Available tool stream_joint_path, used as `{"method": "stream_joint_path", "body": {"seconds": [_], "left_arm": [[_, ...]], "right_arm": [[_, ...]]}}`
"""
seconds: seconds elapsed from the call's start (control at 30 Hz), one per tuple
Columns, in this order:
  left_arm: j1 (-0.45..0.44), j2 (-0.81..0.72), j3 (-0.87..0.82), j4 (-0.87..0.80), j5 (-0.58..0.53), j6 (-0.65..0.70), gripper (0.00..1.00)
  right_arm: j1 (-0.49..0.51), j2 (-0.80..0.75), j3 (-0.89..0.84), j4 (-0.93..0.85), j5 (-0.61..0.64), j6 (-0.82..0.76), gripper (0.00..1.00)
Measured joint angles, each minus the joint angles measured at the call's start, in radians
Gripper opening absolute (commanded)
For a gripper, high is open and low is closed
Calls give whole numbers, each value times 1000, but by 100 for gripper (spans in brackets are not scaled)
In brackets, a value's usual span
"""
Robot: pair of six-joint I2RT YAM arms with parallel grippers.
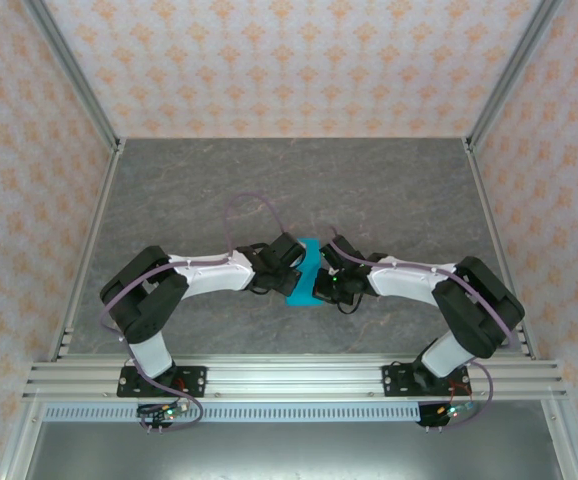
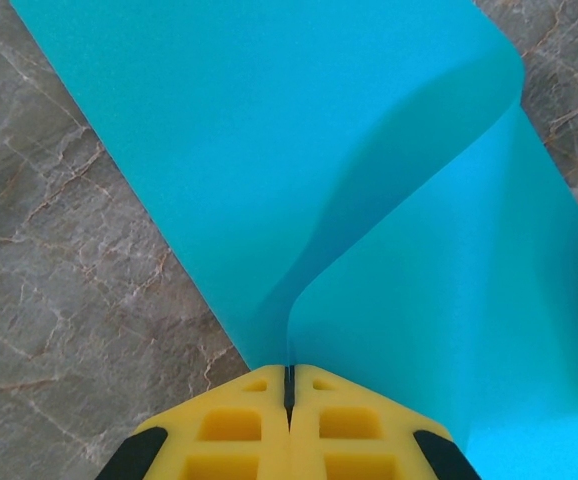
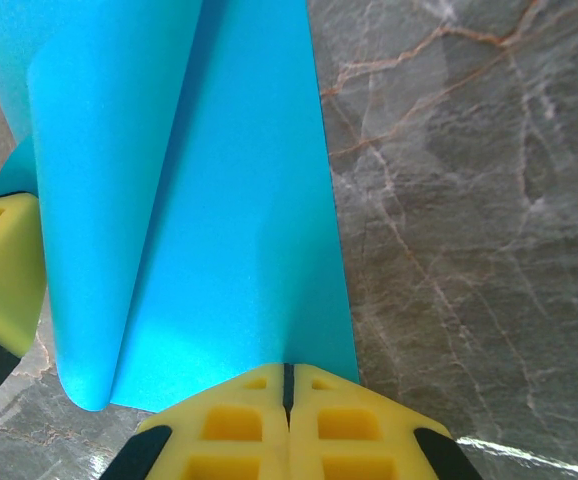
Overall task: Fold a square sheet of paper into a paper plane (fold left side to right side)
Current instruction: Fold the triangle a second time at the center of the table.
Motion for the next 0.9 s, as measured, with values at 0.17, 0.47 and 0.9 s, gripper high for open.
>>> {"method": "stream_joint_path", "body": {"seconds": [0.17,0.47,0.9], "left_arm": [[0,-7,0,0,0,7,0],[0,-29,0,0,0,8,0],[0,-19,0,2,-3,8,0]], "right_arm": [[0,0,0,0,0,0,0],[0,1,1,-1,0,0,0],[0,2,1,-1,0,0,0]]}}
